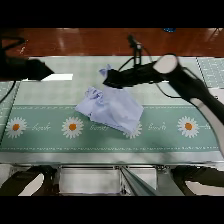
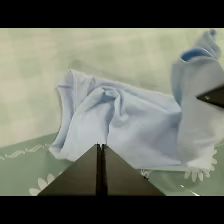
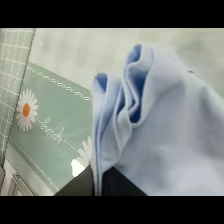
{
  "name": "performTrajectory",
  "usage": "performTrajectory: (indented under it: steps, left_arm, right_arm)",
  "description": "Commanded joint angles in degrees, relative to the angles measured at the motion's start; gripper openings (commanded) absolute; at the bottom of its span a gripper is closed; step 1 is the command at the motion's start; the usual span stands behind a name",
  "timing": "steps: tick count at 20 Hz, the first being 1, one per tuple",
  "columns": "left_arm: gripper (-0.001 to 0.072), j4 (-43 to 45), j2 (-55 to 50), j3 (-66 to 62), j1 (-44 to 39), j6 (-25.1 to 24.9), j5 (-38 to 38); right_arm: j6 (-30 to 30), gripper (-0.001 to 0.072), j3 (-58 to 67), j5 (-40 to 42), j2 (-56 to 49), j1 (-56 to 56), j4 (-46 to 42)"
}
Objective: Fold the shirts.
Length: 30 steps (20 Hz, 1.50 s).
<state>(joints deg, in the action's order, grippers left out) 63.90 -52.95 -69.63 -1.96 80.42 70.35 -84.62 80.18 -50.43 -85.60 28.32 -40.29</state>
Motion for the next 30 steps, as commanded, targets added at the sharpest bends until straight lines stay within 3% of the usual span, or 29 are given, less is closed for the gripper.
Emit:
performTrajectory:
  steps: [1,6,7,8,12,15,18,20,23,25,30]
  left_arm:
    - [0.0016,-2.49,14.10,18.03,1.53,0.72,-4.76]
    - [0.0015,-7.41,18.23,32.00,1.46,1.07,-7.15]
    - [0.0016,-7.41,18.25,33.05,1.46,1.07,-8.13]
    - [0.0016,-7.39,18.21,33.79,1.46,1.07,-9.25]
    - [0.0016,-7.39,17.88,33.99,1.70,1.09,-13.46]
    - [0.0015,-7.37,17.86,33.99,1.68,1.07,-14.38]
    - [0.0016,-7.37,17.84,33.99,1.66,1.07,-14.32]
    - [0.0016,-7.37,17.84,33.99,1.62,1.07,-14.32]
    - [0.0016,-7.39,17.84,33.99,1.57,1.09,-14.03]
    - [0.0016,-7.39,17.84,33.99,1.57,1.09,-13.99]
    - [0.0016,-7.41,17.84,33.99,1.57,1.11,-13.97]
  right_arm:
    - [2.14,0.0019,11.37,1.07,-14.43,4.74,5.42]
    - [1.05,0.0025,15.65,-0.63,-23.15,6.97,8.55]
    - [1.05,0.0189,15.63,-1.57,-23.69,7.34,8.44]
    - [1.25,0.0425,15.65,-3.39,-23.89,7.61,7.96]
    - [-3.28,0.0407,15.63,-16.74,-19.08,1.86,-3.76]
    - [-7.82,0.0407,14.73,-28.00,-7.21,-5.88,-23.85]
    - [-19.50,0.0407,2.32,-26.18,9.46,-10.05,-50.38]
    - [-29.62,0.0407,-14.10,-17.84,21.20,-12.13,-56.59]
    - [-42.99,0.0407,-38.97,1.57,33.27,-13.62,-49.66]
    - [-43.47,0.0407,-47.69,9.62,33.64,-13.46,-38.71]
    - [-16.61,0.0407,-49.24,14.23,21.16,-11.67,-4.70]
